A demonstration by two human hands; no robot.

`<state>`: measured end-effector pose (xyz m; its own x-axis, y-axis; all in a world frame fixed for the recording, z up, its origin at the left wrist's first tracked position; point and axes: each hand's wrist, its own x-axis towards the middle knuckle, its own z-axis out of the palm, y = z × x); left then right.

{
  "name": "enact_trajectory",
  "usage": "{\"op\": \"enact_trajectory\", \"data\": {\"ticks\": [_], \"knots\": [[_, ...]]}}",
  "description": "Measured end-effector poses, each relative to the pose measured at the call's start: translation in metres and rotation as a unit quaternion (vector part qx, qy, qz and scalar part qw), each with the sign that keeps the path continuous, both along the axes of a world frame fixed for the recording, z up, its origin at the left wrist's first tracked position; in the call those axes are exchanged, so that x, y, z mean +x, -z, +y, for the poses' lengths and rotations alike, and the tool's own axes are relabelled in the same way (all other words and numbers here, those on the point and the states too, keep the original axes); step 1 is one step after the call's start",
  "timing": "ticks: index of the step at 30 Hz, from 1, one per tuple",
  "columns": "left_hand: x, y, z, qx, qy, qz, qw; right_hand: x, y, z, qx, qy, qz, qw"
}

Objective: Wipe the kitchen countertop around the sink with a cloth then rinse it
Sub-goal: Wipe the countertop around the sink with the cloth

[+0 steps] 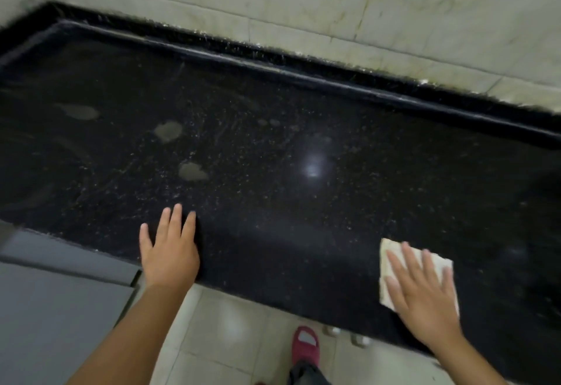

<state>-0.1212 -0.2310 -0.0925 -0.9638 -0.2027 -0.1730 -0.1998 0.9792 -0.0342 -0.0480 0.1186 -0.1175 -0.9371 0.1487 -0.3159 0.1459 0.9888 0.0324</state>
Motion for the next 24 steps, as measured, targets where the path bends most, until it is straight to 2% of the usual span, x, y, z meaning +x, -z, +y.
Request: {"op": "enact_trajectory", "data": {"ticks": [5,9,12,14,16,19,22,24], "knots": [[-0.016,-0.003,0.029,0.093,-0.004,0.046,0.995,-0.096,-0.018,0.032,-0.040,0.156,0.008,0.987],[-0.032,0.013,0.052,0.132,-0.020,0.096,0.986,-0.203,-0.020,0.008,-0.061,0.136,0.014,0.989],[-0.043,0.024,0.065,0.109,-0.002,0.101,0.989,-0.272,-0.019,-0.032,-0.072,0.064,0.009,0.995],[-0.051,0.032,0.069,0.108,-0.006,0.114,0.988,-0.297,-0.012,-0.074,-0.078,-0.022,0.005,0.997],[-0.059,0.037,0.070,0.121,-0.045,0.130,0.983,-0.300,-0.003,-0.118,-0.079,-0.137,0.017,0.987],[-0.070,0.034,0.068,0.133,-0.087,0.129,0.979,-0.271,0.000,-0.156,-0.097,-0.291,0.021,0.952],[-0.077,0.030,0.067,0.135,-0.087,0.126,0.979,-0.226,0.004,-0.127,-0.106,-0.371,0.043,0.921],[-0.084,0.030,0.073,0.142,-0.069,0.123,0.980,-0.196,0.014,-0.080,-0.088,-0.368,0.070,0.923]]}}
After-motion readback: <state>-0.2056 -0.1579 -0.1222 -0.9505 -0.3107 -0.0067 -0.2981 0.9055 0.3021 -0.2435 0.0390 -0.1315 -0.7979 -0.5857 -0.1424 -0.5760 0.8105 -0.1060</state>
